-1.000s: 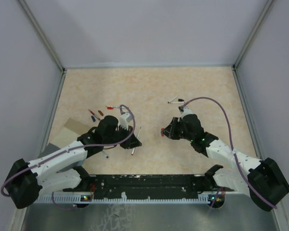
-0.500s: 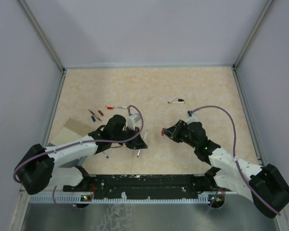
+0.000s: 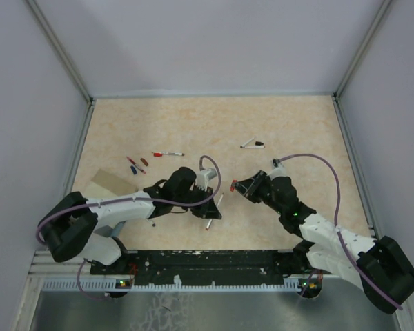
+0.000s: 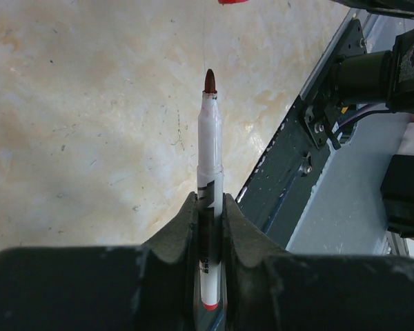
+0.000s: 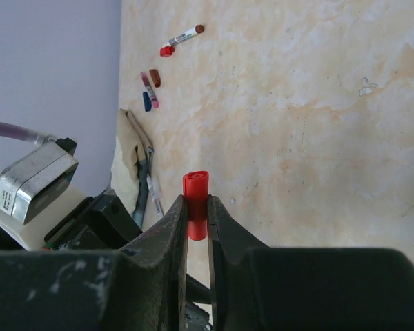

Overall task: Insert the pens into the pen caps
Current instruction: Insert the pen cap onto the pen.

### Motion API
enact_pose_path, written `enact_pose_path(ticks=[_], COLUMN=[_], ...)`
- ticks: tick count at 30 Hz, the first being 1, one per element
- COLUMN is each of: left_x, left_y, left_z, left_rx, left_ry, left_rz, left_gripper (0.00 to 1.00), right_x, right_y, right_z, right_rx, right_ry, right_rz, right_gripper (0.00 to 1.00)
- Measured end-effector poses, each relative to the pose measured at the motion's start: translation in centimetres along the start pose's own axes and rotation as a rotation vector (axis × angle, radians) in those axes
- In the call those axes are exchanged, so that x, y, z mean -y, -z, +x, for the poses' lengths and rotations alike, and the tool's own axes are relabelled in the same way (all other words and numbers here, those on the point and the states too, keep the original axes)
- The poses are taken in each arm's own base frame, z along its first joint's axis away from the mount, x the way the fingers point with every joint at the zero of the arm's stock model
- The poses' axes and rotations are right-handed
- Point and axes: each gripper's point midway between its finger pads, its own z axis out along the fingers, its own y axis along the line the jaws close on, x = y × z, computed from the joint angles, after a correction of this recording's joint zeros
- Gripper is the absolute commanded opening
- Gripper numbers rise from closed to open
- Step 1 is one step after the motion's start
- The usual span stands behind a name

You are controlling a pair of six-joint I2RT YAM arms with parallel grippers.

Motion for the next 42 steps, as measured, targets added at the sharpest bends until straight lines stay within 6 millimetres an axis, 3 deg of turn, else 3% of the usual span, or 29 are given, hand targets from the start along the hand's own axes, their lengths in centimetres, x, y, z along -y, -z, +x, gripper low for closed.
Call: enact_pose_path(ticks=[20,42], left_x=[0.8,0.9], left_y=[-1.5,-1.6], left_z=[0.2,-0.2], left_rx=[-0.024,-0.007], left_ry=[-0.003,0.008], left_rz=[0.017,0.011], left_gripper=[0.0,0.0], right_x=[-1.1,-1.2], right_y=[-0.1,-0.2], right_z=[-0.1,0.7], right_rx=[0.002,-0.035], right_ry=[-0.005,-0.011], right_rz=[-0.049,-0.075], right_gripper=[0.15,0.15])
